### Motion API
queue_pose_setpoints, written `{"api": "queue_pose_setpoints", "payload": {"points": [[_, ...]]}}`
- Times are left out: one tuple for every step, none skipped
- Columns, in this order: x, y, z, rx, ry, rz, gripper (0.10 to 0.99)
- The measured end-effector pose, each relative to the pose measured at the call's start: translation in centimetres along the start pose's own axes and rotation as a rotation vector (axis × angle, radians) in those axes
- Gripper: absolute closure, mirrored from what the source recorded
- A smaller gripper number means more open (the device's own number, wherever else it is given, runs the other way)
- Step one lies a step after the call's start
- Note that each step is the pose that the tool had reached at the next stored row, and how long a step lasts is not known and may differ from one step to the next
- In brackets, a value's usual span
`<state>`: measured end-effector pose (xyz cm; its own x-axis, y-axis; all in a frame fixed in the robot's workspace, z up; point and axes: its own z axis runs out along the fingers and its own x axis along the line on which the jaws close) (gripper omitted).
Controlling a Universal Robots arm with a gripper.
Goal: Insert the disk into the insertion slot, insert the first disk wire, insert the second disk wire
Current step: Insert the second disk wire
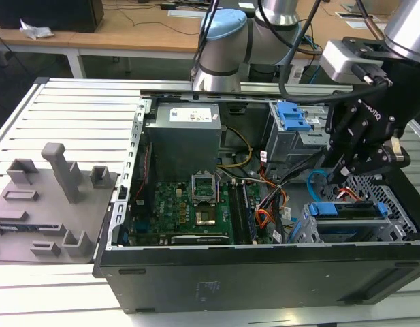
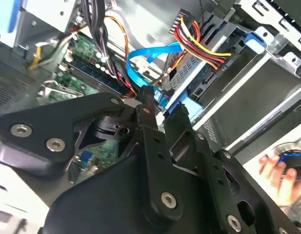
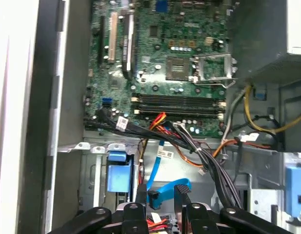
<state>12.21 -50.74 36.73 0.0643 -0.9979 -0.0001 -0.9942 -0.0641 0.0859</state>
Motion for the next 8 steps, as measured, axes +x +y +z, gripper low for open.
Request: {"api": "queue_pose_setpoints", "payload": {"points": [[0.0,0.0,0.03,0.0,0.005,-0.009,0.725],[-0.04,-0.01,0.07,-0.001,0.0111,-0.018,0.725],[-0.18,-0.02,0.13,-0.001,0.0136,-0.024,0.725],[-0.29,-0.04,0.21,-0.001,0.0138,-0.026,0.725],[-0.36,-0.05,0.31,-0.001,0.014,-0.028,0.725],[-0.41,-0.06,0.43,-0.001,0.0142,-0.031,0.725],[-0.43,-0.08,0.62,-0.001,0.0144,-0.034,0.725],[-0.43,-0.09,0.69,-0.001,0.016,-0.039,0.725]]}}
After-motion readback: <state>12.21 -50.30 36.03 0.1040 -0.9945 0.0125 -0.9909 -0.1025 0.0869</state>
